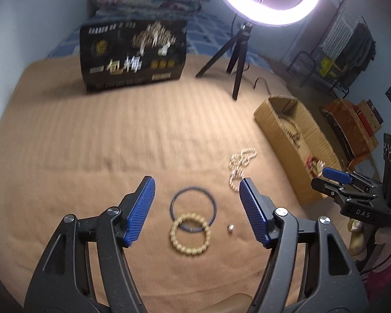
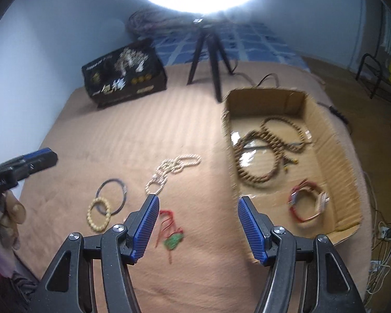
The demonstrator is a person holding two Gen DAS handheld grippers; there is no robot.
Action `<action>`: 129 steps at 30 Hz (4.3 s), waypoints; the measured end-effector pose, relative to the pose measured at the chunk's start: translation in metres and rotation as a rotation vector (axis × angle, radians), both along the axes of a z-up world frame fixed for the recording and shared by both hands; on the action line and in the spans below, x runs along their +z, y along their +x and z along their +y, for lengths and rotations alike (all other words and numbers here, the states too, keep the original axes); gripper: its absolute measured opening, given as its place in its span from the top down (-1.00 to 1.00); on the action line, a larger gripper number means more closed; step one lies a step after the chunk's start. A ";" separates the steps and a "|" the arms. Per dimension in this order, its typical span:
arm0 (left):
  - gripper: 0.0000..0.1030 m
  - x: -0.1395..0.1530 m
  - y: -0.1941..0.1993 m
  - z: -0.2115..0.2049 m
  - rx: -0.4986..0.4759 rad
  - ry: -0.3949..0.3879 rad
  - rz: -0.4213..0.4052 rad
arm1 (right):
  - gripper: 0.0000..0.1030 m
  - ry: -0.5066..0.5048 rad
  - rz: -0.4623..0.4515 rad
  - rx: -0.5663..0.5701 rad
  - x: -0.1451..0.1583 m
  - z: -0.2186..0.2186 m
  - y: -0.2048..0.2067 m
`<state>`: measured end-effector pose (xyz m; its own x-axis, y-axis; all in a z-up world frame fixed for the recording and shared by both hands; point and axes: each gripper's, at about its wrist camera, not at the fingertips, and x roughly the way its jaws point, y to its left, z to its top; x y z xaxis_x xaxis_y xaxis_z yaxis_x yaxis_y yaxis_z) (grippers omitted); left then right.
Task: Organize jewelry
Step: 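Open both tools to release the necklace and watch, then withdraw, then grasp the yellow bead bracelet with the left tool while the right tool grasps the jade pendant, then carry the bracelet and jade pendant over the cardboard box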
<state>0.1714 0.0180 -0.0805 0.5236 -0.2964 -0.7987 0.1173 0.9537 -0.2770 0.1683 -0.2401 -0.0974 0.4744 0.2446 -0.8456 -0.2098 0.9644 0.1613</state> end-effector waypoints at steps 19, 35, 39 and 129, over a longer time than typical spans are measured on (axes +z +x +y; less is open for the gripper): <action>0.24 -0.085 -0.016 0.008 0.010 0.015 0.195 | 0.20 -0.061 0.233 0.044 -0.068 0.037 0.001; 0.50 -0.111 -0.004 0.001 0.009 0.032 0.251 | 0.31 -0.120 0.272 0.013 -0.091 0.043 0.011; 0.72 -0.112 -0.002 0.005 0.023 0.032 0.252 | 0.34 -0.137 0.270 0.014 -0.095 0.048 0.014; 0.90 -0.006 0.051 -0.227 -0.286 -0.207 0.027 | 0.93 0.051 -0.001 -0.372 0.003 -0.138 0.059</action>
